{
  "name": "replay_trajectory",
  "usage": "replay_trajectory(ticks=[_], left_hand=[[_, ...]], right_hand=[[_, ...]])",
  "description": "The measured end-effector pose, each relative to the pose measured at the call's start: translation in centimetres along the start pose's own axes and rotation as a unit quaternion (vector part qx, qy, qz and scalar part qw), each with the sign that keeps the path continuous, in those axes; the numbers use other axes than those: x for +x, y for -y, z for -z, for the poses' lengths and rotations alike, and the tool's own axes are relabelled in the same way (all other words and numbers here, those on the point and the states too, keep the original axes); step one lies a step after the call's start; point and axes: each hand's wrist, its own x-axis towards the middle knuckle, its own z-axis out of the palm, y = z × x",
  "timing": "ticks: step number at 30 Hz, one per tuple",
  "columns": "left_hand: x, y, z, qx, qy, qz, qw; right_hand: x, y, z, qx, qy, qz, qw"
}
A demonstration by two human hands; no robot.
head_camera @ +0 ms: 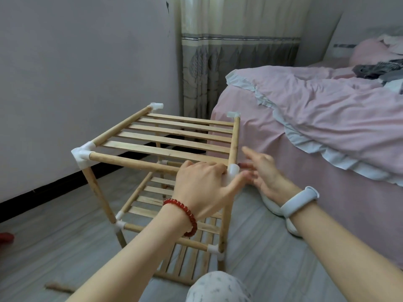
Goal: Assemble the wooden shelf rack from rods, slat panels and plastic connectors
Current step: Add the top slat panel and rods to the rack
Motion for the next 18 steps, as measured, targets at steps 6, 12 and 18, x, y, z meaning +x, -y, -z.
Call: replay_trajectory(ticks=[6, 12, 18], left_hand=[[0.8, -1.1, -0.2, 0.056, 0.037, 0.044, 0.997], [0.4, -1.1, 0.0, 0.066, 0.054, 0.053, 0.995], [0.9, -1.5, -0.1, 0.075, 0.064, 0.069, 0.993]], right_hand=[[-0.2, 0.8, -1.0, -0.038, 0.140, -0.057, 0.988], [-0.1, 1.5, -1.2, -0.028, 0.142, -0.053, 0.988], [-0.6, 1.6, -0.9, -0.033, 0.147, -0.046, 0.987]])
